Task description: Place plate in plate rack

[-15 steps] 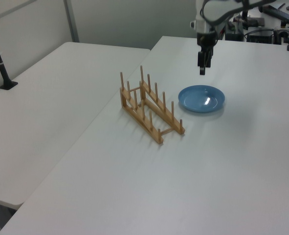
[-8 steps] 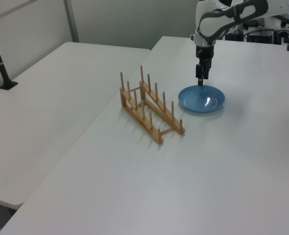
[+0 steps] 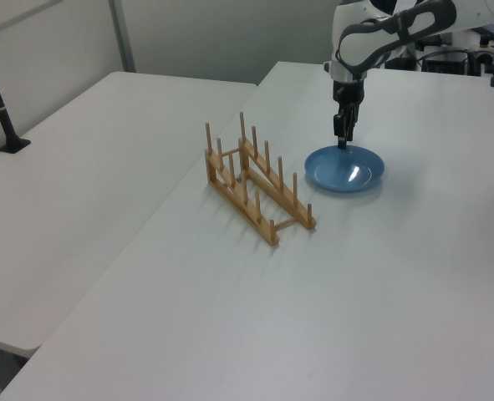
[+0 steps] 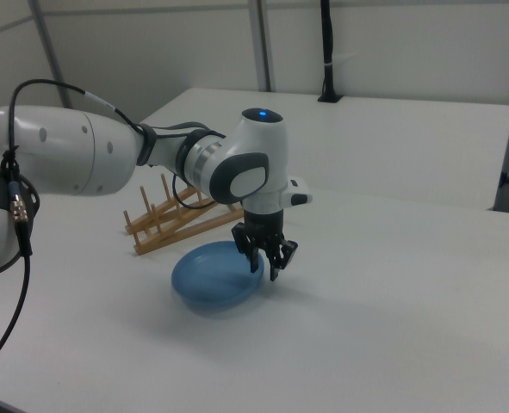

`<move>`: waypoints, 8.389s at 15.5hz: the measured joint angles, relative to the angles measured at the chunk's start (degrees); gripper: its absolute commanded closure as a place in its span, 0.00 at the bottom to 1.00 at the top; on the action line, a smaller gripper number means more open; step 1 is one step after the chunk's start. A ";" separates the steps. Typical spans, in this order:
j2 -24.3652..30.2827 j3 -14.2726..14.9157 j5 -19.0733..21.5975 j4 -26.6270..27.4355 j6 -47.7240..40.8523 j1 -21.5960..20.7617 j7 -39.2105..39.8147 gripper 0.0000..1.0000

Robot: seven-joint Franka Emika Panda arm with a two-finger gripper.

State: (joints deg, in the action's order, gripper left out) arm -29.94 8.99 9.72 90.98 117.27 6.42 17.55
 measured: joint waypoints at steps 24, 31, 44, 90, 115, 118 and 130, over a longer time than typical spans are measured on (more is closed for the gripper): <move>3.83 0.22 0.80 -2.75 -3.79 -1.39 6.96 1.00; 11.05 1.01 -1.57 -4.34 4.91 -1.24 18.29 1.00; 14.81 3.08 -20.21 -4.69 25.11 -14.93 5.37 1.00; 10.39 3.22 -64.34 -1.68 31.44 -24.32 -27.81 1.00; 8.06 1.91 -65.39 -2.12 31.45 -25.57 -35.60 0.00; 8.27 0.51 -65.28 -2.51 31.48 -25.59 -46.74 0.00; 13.21 -8.42 -18.13 -2.46 6.50 -17.98 -49.63 0.00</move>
State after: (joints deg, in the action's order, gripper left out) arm -16.73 0.57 -8.40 88.52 123.77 -11.56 -32.08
